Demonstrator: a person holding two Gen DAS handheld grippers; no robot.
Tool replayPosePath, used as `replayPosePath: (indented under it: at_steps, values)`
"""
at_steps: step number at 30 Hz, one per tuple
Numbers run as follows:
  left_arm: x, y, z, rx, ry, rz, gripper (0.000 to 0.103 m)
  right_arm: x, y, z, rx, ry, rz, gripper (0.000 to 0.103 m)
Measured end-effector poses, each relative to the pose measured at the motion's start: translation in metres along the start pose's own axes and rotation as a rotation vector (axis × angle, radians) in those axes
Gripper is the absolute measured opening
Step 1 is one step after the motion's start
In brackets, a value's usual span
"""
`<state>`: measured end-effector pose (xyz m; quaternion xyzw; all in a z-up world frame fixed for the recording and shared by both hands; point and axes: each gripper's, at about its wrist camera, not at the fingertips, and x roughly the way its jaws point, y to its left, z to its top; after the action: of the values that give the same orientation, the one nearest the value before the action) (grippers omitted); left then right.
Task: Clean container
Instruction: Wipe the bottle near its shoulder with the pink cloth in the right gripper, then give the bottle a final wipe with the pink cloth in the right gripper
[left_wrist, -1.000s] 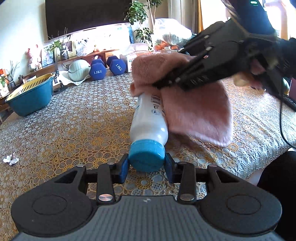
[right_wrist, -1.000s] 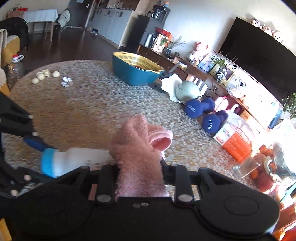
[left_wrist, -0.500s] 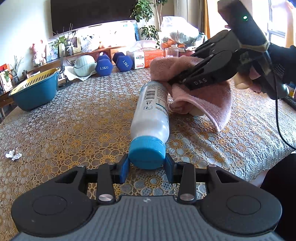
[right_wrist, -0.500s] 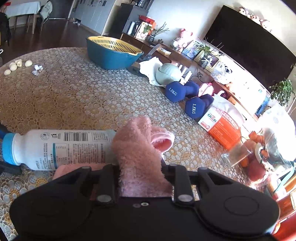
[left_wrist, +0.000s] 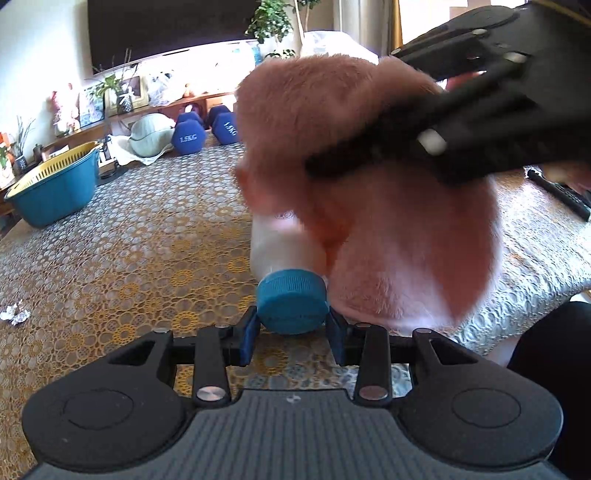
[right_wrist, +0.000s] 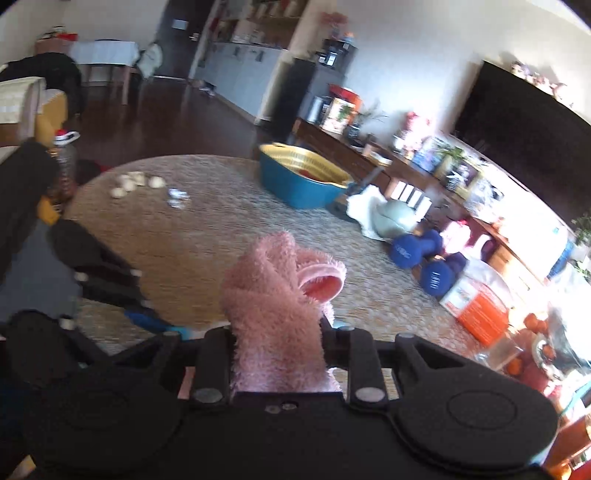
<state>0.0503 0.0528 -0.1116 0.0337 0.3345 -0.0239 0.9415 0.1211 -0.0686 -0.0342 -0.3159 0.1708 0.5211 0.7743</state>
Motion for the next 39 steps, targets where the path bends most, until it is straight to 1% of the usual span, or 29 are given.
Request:
replayPosePath:
  at_steps: [4, 7, 11, 17, 22, 26, 30, 32, 35, 39]
  values:
    - [0.001, -0.003, -0.001, 0.016, -0.003, 0.005, 0.038, -0.005, 0.028, -0.002, -0.076, 0.023, 0.075, 0.026]
    - [0.002, -0.003, -0.001, 0.015, -0.002, 0.004, 0.038, 0.002, 0.042, -0.008, -0.116, 0.046, 0.090, 0.026]
    - [0.002, -0.002, -0.001, 0.018, -0.001, 0.003, 0.038, 0.010, 0.046, -0.010, -0.114, 0.054, 0.091, 0.026]
    - [0.002, 0.002, 0.000, 0.003, 0.002, -0.004, 0.038, 0.019, 0.038, -0.008, -0.097, 0.056, 0.103, 0.027]
    - [0.001, 0.003, 0.000, -0.002, 0.001, 0.000, 0.038, 0.028, 0.026, -0.005, -0.113, 0.066, 0.073, 0.027]
    - [0.000, 0.008, 0.001, -0.015, 0.003, 0.003, 0.038, 0.035, 0.009, -0.001, -0.085, 0.066, 0.078, 0.027]
    - [0.000, 0.011, 0.002, -0.017, 0.003, 0.015, 0.038, 0.050, -0.008, 0.000, -0.106, 0.089, 0.006, 0.027]
    - [0.000, 0.014, 0.002, -0.024, 0.003, 0.022, 0.038, 0.060, -0.022, -0.001, -0.092, 0.105, -0.029, 0.027]
    - [0.000, 0.018, 0.003, -0.030, 0.003, 0.044, 0.038, 0.073, -0.039, -0.003, -0.067, 0.134, -0.061, 0.027]
    - [-0.001, 0.020, 0.005, -0.010, -0.010, 0.094, 0.039, 0.089, -0.046, -0.011, -0.080, 0.178, -0.086, 0.027]
